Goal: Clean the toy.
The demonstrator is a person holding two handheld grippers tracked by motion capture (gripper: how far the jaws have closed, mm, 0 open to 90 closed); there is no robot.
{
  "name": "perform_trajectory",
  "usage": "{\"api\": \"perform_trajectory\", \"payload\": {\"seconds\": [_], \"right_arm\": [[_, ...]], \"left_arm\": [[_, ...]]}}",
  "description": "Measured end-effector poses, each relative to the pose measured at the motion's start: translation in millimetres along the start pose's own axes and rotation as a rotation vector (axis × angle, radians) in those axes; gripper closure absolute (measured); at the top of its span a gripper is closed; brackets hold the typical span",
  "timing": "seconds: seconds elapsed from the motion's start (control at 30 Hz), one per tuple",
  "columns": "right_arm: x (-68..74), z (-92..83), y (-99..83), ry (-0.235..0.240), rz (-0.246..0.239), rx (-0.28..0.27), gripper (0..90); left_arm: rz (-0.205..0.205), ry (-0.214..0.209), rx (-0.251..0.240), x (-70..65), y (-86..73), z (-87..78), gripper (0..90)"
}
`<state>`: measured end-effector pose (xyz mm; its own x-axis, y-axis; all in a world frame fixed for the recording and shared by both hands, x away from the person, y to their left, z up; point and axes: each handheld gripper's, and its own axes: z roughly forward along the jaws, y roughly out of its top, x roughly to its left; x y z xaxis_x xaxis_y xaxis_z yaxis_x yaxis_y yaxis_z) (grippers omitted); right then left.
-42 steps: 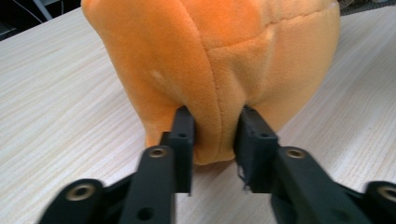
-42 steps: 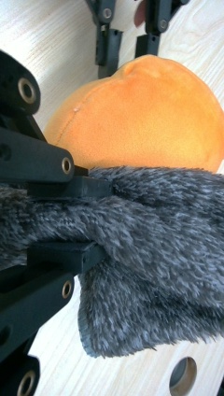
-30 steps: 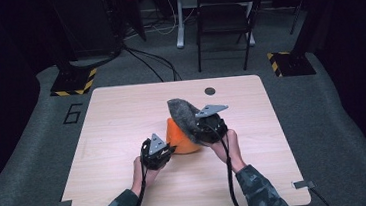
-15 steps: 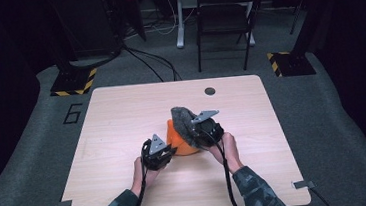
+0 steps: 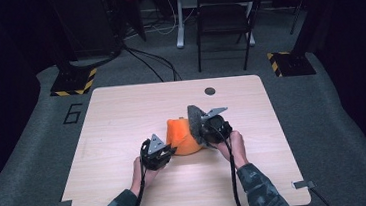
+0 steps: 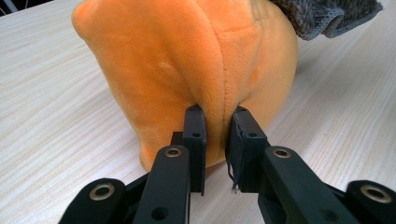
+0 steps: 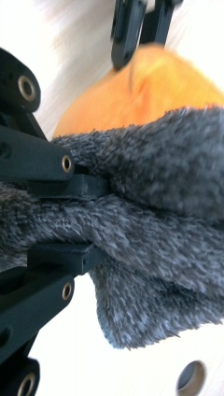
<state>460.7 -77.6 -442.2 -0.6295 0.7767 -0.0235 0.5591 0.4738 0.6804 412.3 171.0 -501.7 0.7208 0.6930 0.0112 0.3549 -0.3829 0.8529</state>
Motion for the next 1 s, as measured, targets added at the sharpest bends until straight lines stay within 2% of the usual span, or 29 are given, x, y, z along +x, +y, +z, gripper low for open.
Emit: {"api": "perform_trajectory", "payload": {"seconds": [0.07,0.1,0.17,0.37,0.57,0.63,0.73,0.83,0.93,1.0], "right_arm": [[-4.7,2.5,-3.2,-0.009,0.01,0.009,72.2],[-6.1,4.0,-5.1,-0.016,0.031,0.027,72.2],[-10.0,6.7,-7.0,-0.024,0.025,0.037,72.3],[-17.7,15.8,-12.6,-0.043,0.048,0.086,72.3],[-28.1,31.3,-24.4,-0.074,0.072,0.168,72.4],[-30.7,32.0,-25.5,-0.064,0.083,0.172,72.8],[-30.4,24.3,-19.8,-0.071,0.071,0.13,73.9],[-24.7,9.2,-11.1,-0.091,0.055,0.078,74.8],[-19.7,-8.9,-1.5,-0.082,0.05,0.003,74.8],[-15.7,-20.0,4.3,-0.053,0.05,-0.051,74.8]], "left_arm": [[0.007,0.0,0.002,-0.1,0.1,-0.1,77.9],[0.007,0.001,0.001,-0.2,0.1,0.0,77.9],[0.005,0.002,0.0,0.1,-0.1,0.2,77.8],[0.004,-0.003,0.001,1.5,-1.1,-0.1,77.5],[0.001,-0.002,0.003,3.1,-1.9,-0.5,77.3],[-0.008,-0.002,0.0,4.1,-2.4,-0.5,77.3],[-0.009,-0.005,0.0,4.6,-2.9,-0.6,77.3],[-0.011,-0.002,0.002,5.2,-3.1,-1.1,77.4],[-0.01,-0.002,0.001,5.1,-2.9,-1.0,77.4],[-0.009,-0.001,0.0,4.8,-2.9,-0.8,77.4]]}}
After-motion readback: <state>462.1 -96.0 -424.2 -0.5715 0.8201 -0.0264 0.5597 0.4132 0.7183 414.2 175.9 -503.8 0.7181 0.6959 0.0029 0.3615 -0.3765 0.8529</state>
